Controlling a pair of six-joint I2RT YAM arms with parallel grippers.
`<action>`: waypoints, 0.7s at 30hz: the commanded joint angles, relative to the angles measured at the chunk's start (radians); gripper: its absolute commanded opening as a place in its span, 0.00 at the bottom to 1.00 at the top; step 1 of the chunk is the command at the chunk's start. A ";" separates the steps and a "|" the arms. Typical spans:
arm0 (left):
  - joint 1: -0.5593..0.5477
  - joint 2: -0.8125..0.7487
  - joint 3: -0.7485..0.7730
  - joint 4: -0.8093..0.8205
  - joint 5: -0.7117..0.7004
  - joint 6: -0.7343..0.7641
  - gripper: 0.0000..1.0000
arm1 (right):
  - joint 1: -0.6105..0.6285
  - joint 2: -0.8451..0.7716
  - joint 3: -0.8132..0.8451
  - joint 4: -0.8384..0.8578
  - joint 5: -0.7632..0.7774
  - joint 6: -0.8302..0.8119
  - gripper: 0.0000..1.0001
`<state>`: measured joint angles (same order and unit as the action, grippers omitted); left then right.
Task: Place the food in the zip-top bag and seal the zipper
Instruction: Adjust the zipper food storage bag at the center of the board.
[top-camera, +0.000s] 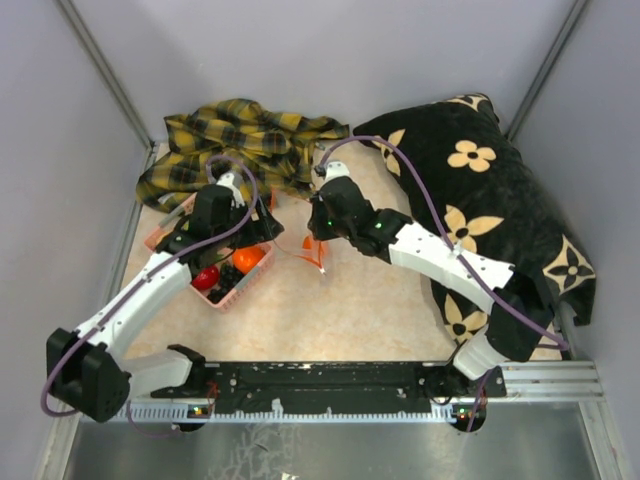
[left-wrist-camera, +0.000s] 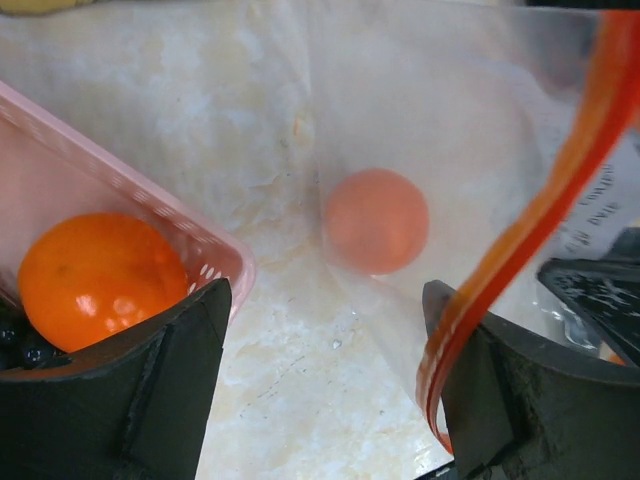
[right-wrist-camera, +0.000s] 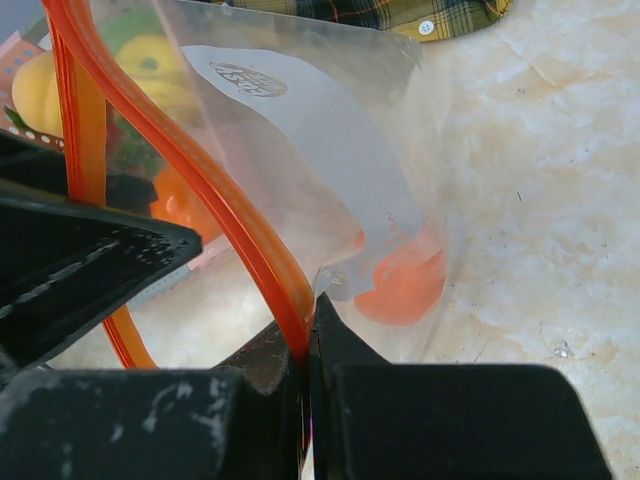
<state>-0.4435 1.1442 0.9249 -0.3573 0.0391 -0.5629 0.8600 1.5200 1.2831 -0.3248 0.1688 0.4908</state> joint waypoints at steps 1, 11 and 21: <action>-0.007 0.056 0.034 -0.009 -0.013 0.041 0.82 | -0.012 -0.057 0.010 0.013 0.010 -0.025 0.00; -0.007 -0.006 0.122 -0.138 -0.253 0.148 0.74 | -0.058 -0.104 -0.001 -0.080 0.147 -0.107 0.00; -0.006 -0.040 0.083 -0.067 -0.070 0.107 0.83 | -0.061 -0.071 0.035 -0.132 0.150 -0.193 0.00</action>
<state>-0.4480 1.1400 1.0264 -0.4667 -0.1036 -0.4458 0.8082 1.4578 1.2827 -0.4427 0.2844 0.3508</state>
